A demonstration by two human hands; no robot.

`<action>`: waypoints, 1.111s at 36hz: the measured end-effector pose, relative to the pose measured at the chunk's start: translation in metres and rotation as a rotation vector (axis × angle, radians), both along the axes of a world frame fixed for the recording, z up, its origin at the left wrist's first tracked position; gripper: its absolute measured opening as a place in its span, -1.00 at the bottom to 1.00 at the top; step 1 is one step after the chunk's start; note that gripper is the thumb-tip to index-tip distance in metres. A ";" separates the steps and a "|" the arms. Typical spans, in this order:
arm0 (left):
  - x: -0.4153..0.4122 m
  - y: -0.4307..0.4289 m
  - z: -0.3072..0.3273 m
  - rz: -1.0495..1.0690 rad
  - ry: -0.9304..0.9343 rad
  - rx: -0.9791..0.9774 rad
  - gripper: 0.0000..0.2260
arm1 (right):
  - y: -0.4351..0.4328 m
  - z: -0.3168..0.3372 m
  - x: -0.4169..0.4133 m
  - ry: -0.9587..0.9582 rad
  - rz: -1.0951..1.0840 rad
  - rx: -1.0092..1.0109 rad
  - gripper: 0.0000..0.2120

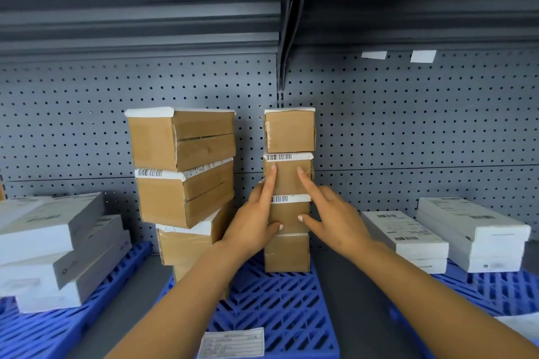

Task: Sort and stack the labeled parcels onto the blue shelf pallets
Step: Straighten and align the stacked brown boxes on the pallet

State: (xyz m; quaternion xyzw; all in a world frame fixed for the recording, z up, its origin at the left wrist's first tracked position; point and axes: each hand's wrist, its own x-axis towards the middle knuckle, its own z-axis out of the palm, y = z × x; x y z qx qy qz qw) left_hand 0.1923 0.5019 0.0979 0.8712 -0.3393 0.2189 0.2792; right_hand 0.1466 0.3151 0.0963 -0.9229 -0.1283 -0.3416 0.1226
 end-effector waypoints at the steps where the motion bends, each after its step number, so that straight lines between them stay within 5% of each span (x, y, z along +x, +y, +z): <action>1: 0.000 0.000 0.001 0.004 -0.008 -0.017 0.08 | -0.001 0.002 0.000 -0.039 0.010 0.004 -0.12; 25: 0.006 -0.007 0.034 0.084 -0.191 -0.008 0.12 | 0.005 0.041 0.013 0.006 0.002 0.012 0.04; 40: -0.007 0.009 -0.018 0.048 -0.010 -0.064 0.09 | -0.008 -0.014 -0.016 0.131 0.002 -0.118 -0.03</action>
